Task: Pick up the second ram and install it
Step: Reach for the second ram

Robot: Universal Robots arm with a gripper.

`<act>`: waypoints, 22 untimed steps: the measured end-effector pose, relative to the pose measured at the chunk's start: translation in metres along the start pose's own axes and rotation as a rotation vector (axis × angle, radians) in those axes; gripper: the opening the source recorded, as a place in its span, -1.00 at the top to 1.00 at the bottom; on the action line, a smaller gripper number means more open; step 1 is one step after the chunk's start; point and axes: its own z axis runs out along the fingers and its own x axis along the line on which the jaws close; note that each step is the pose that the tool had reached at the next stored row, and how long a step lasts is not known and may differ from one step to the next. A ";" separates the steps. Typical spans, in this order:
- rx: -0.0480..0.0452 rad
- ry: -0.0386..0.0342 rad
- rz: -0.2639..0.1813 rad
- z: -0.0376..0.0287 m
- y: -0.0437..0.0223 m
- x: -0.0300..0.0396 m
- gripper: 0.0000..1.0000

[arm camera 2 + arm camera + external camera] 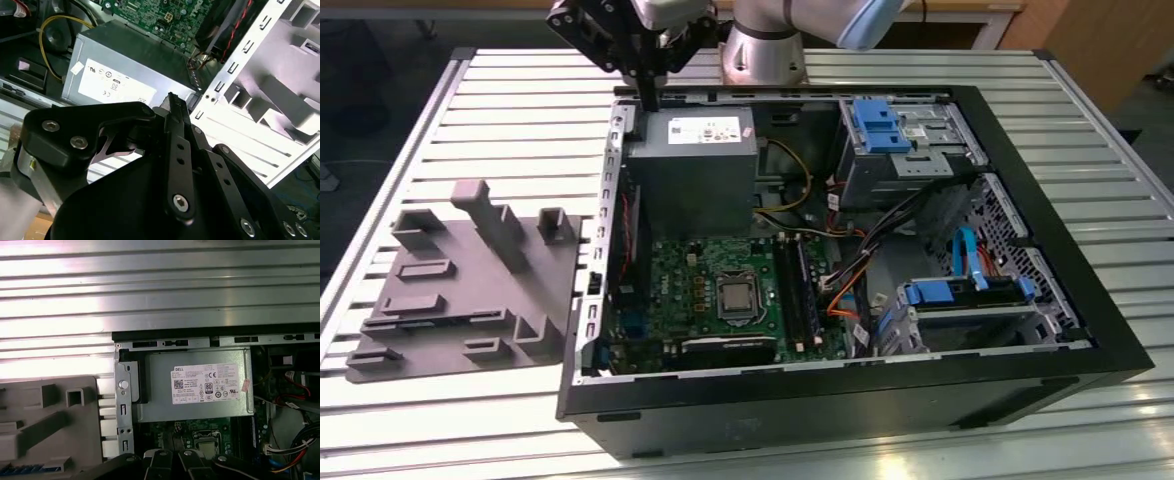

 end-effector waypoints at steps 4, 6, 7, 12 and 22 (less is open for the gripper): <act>0.0001 0.0000 0.000 -0.0001 -0.0004 0.0056 0.79; 0.0000 0.0000 0.000 -0.0002 -0.0006 0.0079 0.79; 0.0000 0.0000 0.000 -0.0002 -0.0007 0.0088 0.79; 0.0000 0.0000 0.000 -0.0003 -0.0011 0.0144 0.79; 0.0001 0.0001 0.000 -0.0006 -0.0018 0.0233 0.79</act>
